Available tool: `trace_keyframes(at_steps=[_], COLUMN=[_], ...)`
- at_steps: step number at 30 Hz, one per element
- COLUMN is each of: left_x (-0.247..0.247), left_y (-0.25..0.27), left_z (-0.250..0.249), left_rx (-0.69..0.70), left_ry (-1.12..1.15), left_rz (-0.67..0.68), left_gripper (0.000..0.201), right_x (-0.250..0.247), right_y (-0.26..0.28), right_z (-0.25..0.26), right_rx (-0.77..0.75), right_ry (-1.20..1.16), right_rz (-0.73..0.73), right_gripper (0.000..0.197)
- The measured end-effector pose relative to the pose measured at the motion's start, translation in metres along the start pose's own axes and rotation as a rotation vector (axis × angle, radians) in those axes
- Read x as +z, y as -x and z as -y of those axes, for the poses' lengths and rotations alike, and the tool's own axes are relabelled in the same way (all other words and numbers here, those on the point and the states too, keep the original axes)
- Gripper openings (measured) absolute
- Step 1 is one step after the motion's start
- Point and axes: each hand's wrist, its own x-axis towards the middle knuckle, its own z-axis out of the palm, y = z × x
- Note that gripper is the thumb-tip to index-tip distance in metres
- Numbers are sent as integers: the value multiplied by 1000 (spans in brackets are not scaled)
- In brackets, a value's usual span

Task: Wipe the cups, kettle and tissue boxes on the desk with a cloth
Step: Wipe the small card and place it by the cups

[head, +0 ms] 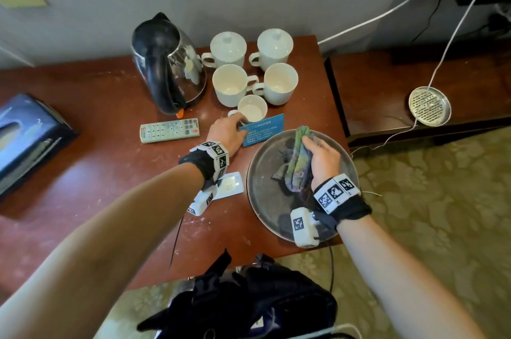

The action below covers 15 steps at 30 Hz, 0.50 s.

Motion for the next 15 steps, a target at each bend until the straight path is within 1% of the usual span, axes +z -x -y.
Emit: trace_keyframes(at_steps=[2, 4, 8, 10, 12, 15], left_x=[2, 1, -8, -12, -16, -20], left_y=[-1, -1, 8, 19, 32, 56], left_z=[-2, -1, 8, 18, 35, 65], left_rx=[-27, -40, -54, -70, -77, -50], left_ry=[37, 42, 51, 58, 49, -75], left_rz=[-8, -23, -25, 9, 42, 139], left_gripper=[24, 26, 36, 40, 40, 43], right_x=[-1, -2, 4, 10, 16, 27], right_y=[4, 9, 20, 26, 33, 42], right_z=[0, 0, -3, -7, -9, -14], right_rx=[8, 5, -12, -9, -17, -49], right_ry=[-4, 11, 61, 76, 104, 169], right_rz=[10, 34, 84, 93, 110, 141], right_gripper=[22, 17, 8, 6, 5, 10])
